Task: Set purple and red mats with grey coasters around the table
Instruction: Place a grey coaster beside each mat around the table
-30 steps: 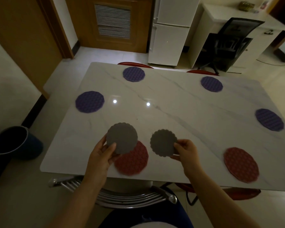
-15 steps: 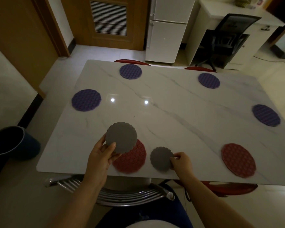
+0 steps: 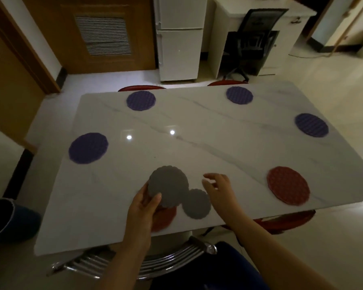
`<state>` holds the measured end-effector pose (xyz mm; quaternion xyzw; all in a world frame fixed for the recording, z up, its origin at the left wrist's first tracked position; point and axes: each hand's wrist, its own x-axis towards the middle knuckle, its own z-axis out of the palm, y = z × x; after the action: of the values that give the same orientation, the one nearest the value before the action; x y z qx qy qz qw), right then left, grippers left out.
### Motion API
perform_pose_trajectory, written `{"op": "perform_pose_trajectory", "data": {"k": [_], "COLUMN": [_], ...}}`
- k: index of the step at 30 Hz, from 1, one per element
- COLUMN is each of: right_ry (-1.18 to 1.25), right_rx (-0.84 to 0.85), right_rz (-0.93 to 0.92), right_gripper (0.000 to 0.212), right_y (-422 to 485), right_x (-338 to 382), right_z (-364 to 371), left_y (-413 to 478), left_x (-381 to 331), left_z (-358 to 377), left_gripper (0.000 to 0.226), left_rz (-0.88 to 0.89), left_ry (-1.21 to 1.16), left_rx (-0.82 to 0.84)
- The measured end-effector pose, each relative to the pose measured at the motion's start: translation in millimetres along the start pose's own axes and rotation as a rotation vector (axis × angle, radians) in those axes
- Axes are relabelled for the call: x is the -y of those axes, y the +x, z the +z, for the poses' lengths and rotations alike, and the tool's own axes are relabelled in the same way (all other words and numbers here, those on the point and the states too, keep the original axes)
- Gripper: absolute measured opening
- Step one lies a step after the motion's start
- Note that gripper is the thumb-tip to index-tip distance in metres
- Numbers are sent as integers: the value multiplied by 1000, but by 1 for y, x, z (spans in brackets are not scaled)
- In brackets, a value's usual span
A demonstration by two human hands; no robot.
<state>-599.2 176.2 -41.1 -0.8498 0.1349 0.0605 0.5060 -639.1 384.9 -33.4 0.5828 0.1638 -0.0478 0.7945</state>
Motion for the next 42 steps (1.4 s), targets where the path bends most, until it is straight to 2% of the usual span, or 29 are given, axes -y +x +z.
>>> {"op": "perform_pose_trajectory", "data": {"k": [2, 5, 10, 12, 15, 19, 23, 27, 31, 35, 39, 42], "right_ry": [65, -19, -221, -280, -250, -132, -2, 208, 449, 393, 330, 255], "right_rx": [51, 91, 0, -25, -61, -111, -121, -168, -248, -278, -192, -142], "right_rz": [-60, -93, -192, -236, -240, -116, -103, -93, 102, 267, 403, 483], "right_gripper": [35, 47, 56, 57, 52, 14, 19, 14, 7, 21, 22, 22], "right_y": [-4, -14, -30, -31, -26, -10, 7, 22, 40, 66, 85, 99], "right_x": [19, 26, 4, -8, -31, -68, -104, -128, -163, -211, -247, -263], "right_z": [-2, -18, -72, -97, -141, -213, -286, -357, -410, -432, -413, -401], "left_y": [3, 0, -8, -10, -17, -36, -48, -57, -70, -74, -67, -62], "left_x": [-1, 7, 21, 29, 48, 79, 101, 117, 128, 131, 128, 130], "left_z": [17, 45, 100, 126, 172, 242, 306, 358, 378, 379, 376, 381], "left_gripper": [46, 53, 54, 47, 41, 42, 43, 38, 41, 33, 29, 34], "left_rz": [17, -56, -91, -107, -131, -177, -190, -187, -150, -142, -133, -134], "left_ry": [75, -18, 0, -7, -40, -36, -55, -107, -151, -154, -137, -130], "left_rx": [37, 102, 124, 134, 135, 162, 169, 88, -18, -69, -87, -87]}}
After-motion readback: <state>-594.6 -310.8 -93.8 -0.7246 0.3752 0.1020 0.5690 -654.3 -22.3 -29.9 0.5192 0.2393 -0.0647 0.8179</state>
